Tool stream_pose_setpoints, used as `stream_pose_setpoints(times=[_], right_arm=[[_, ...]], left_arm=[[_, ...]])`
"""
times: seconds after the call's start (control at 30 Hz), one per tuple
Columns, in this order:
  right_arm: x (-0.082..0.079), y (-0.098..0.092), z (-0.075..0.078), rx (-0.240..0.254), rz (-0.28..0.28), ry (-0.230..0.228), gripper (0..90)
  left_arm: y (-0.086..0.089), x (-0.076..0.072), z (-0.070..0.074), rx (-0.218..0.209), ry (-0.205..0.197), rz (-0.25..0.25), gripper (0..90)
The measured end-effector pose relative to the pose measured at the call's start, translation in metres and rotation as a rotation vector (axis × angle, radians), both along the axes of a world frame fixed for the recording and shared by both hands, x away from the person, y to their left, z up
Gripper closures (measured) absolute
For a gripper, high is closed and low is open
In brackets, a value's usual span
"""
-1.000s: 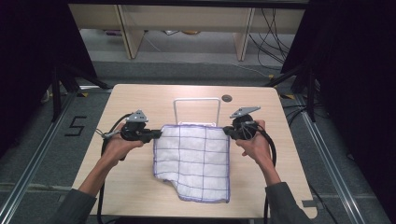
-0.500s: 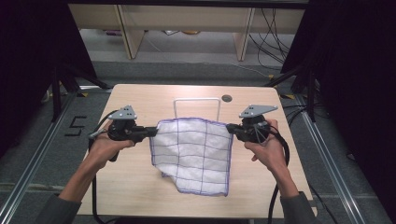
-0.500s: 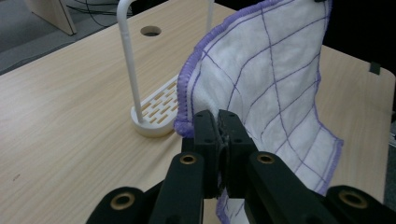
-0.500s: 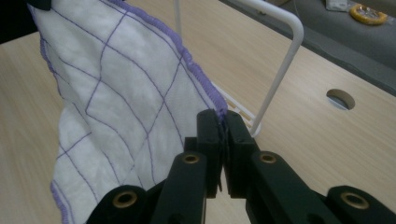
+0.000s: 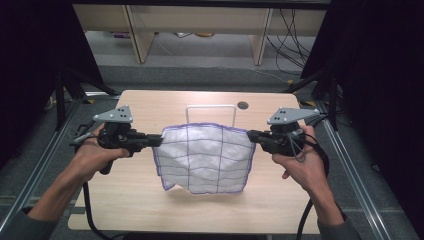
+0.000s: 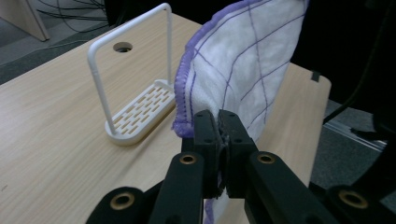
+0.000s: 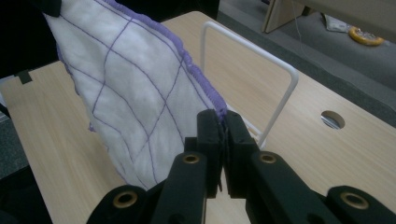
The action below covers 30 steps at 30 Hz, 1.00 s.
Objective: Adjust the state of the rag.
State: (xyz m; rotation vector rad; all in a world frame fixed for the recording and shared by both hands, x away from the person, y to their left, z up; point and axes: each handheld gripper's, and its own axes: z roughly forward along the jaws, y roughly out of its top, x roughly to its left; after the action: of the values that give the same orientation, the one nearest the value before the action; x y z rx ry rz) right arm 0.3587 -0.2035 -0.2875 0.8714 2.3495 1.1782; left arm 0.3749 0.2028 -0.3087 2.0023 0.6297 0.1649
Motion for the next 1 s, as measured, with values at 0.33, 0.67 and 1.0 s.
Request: stream_pose_setpoints(times=[0.33, 0.67, 1.0], right_arm=[[-0.006, -0.001, 0.018, 0.02, 0.021, 0.021, 87.5], [0.07, 0.002, -0.021, -0.03, -0.093, 0.09, 87.5], [0.094, 0.005, -0.05, -0.048, -0.125, 0.098, 87.4]], left_arm=[[-0.004, -0.008, 0.003, -0.021, 0.042, -0.04, 86.3], [-0.012, 0.064, -0.039, -0.014, 0.057, 0.128, 86.3], [-0.012, 0.081, -0.075, -0.014, -0.006, 0.195, 85.5]])
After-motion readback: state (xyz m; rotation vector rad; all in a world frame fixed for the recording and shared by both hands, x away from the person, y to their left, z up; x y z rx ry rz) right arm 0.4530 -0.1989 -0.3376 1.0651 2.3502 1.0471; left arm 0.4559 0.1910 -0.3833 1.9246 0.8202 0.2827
